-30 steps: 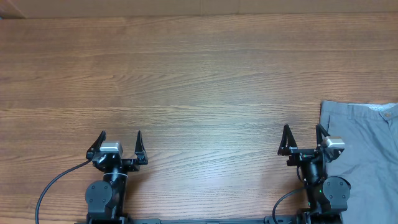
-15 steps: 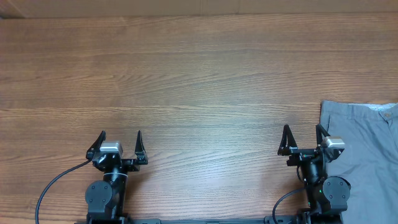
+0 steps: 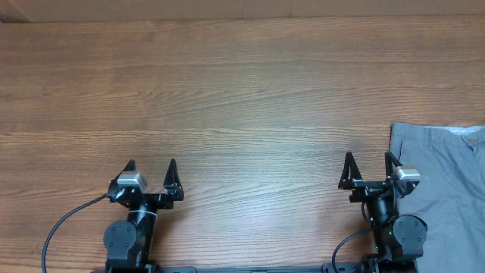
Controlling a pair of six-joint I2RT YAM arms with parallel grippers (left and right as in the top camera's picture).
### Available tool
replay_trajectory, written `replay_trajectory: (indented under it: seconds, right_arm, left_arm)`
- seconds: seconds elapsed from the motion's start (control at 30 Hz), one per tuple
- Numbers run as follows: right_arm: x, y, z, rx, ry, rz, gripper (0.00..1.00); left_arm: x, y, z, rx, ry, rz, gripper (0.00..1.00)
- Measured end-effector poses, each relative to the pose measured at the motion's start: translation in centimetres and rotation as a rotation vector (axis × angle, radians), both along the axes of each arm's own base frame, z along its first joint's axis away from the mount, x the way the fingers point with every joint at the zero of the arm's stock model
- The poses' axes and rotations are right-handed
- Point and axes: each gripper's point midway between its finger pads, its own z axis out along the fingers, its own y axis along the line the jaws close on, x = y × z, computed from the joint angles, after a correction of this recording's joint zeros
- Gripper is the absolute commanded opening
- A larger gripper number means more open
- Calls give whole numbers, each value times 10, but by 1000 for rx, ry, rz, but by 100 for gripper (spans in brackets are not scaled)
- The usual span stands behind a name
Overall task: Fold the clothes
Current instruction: 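Reach the right gripper to the grey shorts' waistband at the right edge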
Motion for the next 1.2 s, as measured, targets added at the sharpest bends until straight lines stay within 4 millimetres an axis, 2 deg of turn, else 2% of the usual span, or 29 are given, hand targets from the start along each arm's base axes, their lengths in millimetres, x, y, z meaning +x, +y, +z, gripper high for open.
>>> replay_trajectory:
  seconds: [0.3,0.5,0.57,0.73,0.77,0.93,1.07,1.2]
  right_arm:
    - [-3,20,6,193,4,114,100]
    - [-16,51,45,257,-123,323,100]
    - [-19,57,50,270,-129,364,100]
    - [-27,63,77,281,-119,406,100]
    - [-28,64,88,285,-91,408,100]
    - [-17,66,94,299,124,387,100]
    - [9,62,82,297,385,328,100]
    - [37,55,58,273,637,256,100]
  left_arm:
    - [-4,-25,4,-100,0,-142,100]
    - [-10,-41,22,-110,-49,-244,100]
    - [-13,-44,33,-95,-64,-261,100]
    - [-29,-45,85,-4,-108,-274,100]
    - [-32,-45,93,12,-103,-273,100]
    - [-31,-42,114,52,15,-260,100]
    - [-16,-41,117,51,167,-258,100]
    - [5,-41,105,40,377,-263,100]
